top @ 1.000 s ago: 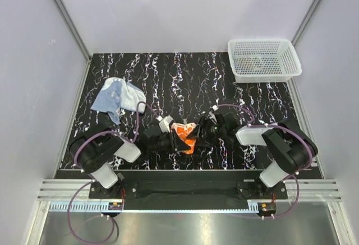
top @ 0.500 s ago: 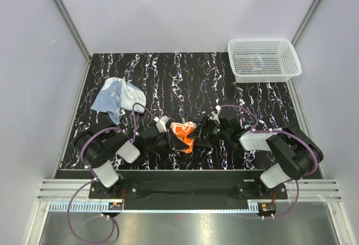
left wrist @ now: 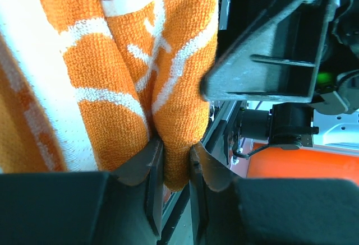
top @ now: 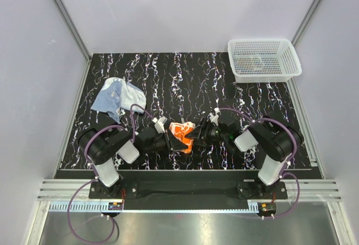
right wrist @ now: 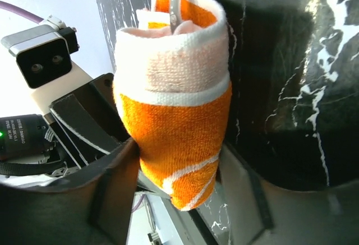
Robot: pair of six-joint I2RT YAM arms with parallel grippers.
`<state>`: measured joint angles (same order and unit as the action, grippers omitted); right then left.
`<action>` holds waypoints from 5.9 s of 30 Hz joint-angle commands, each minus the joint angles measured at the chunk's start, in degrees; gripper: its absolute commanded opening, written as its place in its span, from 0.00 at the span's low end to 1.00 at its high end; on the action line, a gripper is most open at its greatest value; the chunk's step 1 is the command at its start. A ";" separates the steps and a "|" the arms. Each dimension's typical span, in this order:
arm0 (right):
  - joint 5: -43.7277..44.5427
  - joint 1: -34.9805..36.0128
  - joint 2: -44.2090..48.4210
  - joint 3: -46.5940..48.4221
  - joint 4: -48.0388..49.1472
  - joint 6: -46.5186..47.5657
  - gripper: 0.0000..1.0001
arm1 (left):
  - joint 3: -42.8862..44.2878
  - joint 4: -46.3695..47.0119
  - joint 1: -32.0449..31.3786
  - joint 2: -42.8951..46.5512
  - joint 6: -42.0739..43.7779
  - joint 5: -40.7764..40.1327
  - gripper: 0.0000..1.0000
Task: Roll the towels
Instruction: Roll the towel
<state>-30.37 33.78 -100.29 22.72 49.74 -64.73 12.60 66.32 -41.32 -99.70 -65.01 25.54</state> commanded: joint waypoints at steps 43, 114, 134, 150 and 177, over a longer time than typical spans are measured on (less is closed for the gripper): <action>21.32 6.03 11.52 19.91 -66.52 10.24 0.04 | 37.22 -74.94 -28.55 14.36 32.76 -49.88 0.57; -1.00 -6.89 19.17 2.24 -25.86 10.41 0.73 | 1.11 -11.06 -0.08 10.32 10.00 -1.82 0.00; -1.18 -1.53 1.60 3.56 -7.73 6.55 0.66 | -0.56 4.60 4.32 -0.93 4.46 4.78 0.00; -0.22 -0.29 0.62 3.65 -7.80 6.19 0.16 | 1.64 -0.65 4.32 -0.15 6.82 6.02 0.14; 22.73 6.30 11.79 22.98 -68.54 10.41 0.00 | 24.14 -64.04 -14.13 26.14 34.07 -30.63 0.53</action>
<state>-10.00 39.07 -86.85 43.94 -13.91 -54.92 33.56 5.87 -52.14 -74.28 -34.72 3.01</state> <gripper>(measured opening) 0.228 0.523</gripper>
